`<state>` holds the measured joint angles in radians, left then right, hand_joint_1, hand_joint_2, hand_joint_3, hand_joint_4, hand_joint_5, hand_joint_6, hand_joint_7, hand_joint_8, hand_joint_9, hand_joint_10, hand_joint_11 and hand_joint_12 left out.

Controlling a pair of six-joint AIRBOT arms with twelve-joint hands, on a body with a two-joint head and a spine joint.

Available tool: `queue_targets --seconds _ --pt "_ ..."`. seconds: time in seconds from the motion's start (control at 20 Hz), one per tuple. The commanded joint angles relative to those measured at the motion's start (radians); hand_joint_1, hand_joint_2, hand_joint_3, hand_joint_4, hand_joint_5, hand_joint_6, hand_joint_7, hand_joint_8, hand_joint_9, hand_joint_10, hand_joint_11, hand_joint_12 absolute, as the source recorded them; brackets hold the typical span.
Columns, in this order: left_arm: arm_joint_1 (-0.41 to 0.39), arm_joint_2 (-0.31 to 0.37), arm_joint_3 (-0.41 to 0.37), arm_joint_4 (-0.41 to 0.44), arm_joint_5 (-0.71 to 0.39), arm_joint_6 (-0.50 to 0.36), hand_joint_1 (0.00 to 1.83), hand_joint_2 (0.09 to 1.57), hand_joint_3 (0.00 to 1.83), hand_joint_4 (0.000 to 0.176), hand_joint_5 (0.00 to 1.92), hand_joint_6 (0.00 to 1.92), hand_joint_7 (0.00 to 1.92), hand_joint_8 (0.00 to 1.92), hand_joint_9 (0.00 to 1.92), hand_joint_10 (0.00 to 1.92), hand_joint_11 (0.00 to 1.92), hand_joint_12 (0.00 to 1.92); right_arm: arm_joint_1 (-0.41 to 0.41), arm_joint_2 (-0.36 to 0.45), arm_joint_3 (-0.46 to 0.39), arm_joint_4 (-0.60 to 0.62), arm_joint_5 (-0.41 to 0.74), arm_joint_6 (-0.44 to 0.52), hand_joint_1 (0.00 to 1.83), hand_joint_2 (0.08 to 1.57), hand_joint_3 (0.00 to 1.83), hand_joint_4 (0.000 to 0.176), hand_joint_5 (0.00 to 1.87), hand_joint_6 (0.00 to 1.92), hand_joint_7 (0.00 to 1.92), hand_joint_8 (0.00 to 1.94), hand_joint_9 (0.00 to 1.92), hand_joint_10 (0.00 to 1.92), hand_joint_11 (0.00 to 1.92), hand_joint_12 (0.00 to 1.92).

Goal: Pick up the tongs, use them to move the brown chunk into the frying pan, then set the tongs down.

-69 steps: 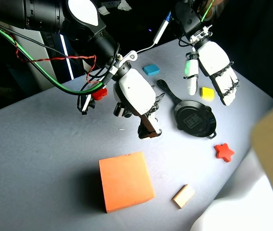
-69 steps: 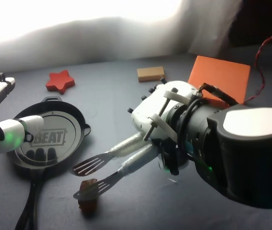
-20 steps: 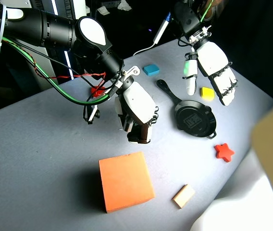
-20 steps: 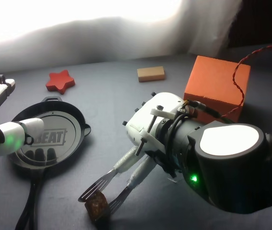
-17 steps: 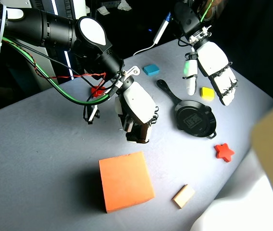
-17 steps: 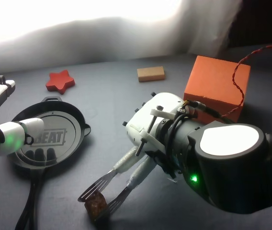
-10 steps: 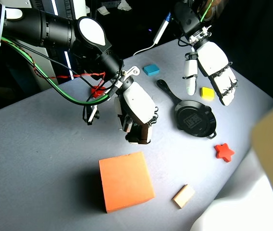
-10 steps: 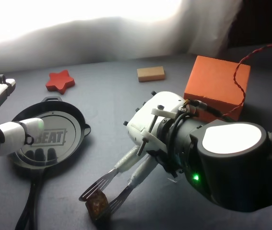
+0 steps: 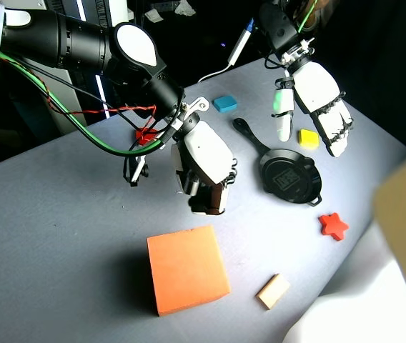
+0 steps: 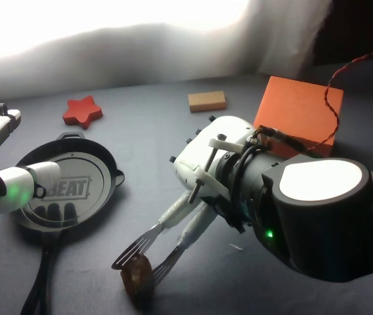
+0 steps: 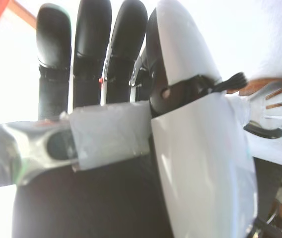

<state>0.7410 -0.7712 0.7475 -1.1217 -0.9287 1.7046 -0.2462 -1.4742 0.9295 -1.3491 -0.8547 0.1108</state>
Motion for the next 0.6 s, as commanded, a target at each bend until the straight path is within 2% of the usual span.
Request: queue_targets --seconds 0.0,0.1,0.15,0.2,0.3,0.35,0.45,0.55 --pt "-0.002 0.003 0.003 0.046 -0.092 -0.002 0.0 1.27 0.0 0.0 0.05 0.0 0.14 0.0 0.16 0.0 0.0 0.73 0.013 0.004 0.0 -0.068 -0.005 -0.004 1.27 1.07 0.0 0.0 1.02 1.02 1.15 0.66 1.09 0.82 0.79 1.4" --pt "-0.002 0.003 0.003 0.046 -0.092 -0.002 0.0 1.27 0.0 0.0 0.06 0.0 0.14 0.0 0.16 0.0 0.0 0.74 0.016 0.005 0.001 -0.068 -0.005 -0.004 1.24 1.08 0.0 0.0 1.0 1.04 1.13 0.71 1.17 0.65 0.8 1.39" --pt "-0.002 0.003 0.003 0.046 -0.092 -0.002 0.0 1.28 0.0 0.0 0.06 0.01 0.14 0.0 0.16 0.0 0.0 0.78 0.016 0.005 0.0 -0.068 -0.004 -0.004 1.24 1.08 0.0 0.004 1.01 1.03 1.13 0.72 1.17 0.64 0.8 1.39" --pt "-0.001 0.003 0.003 0.046 -0.092 -0.002 0.0 1.28 0.0 0.0 0.05 0.0 0.12 0.0 0.14 0.0 0.0 0.72 0.014 0.005 0.0 -0.068 -0.003 -0.004 1.24 1.08 0.0 0.002 1.02 1.02 1.15 0.68 1.19 0.61 0.81 1.38" --pt "-0.001 0.003 0.002 0.046 -0.092 -0.003 0.0 1.27 0.0 0.0 0.04 0.0 0.13 0.0 0.16 0.01 0.0 0.7 0.011 0.005 0.0 -0.068 0.001 -0.004 1.24 1.09 0.0 0.002 0.99 1.06 1.12 0.75 1.18 0.61 0.79 1.41" --pt "-0.001 0.003 0.002 0.046 -0.092 -0.003 0.0 1.27 0.0 0.0 0.03 0.0 0.13 0.0 0.15 0.0 0.0 0.71 0.011 0.004 0.0 -0.068 0.003 -0.004 1.36 1.07 0.0 0.0 0.98 1.03 1.12 0.67 1.05 0.97 0.79 1.41" --pt "-0.001 0.003 0.002 0.046 -0.092 -0.003 0.0 1.27 0.0 0.0 0.05 0.01 0.14 0.0 0.16 0.01 0.0 0.75 0.011 0.003 0.0 -0.068 0.005 -0.005 1.24 1.1 0.0 0.0 0.97 1.08 1.09 0.8 1.1 0.77 0.77 1.43" --pt "-0.001 0.003 0.002 0.046 -0.092 -0.003 0.0 1.27 0.0 0.0 0.04 0.0 0.14 0.0 0.17 0.01 0.0 0.75 0.012 0.002 0.0 -0.068 0.006 -0.007 1.23 1.09 0.0 0.006 0.98 1.07 1.11 0.77 1.13 0.67 0.76 1.42"
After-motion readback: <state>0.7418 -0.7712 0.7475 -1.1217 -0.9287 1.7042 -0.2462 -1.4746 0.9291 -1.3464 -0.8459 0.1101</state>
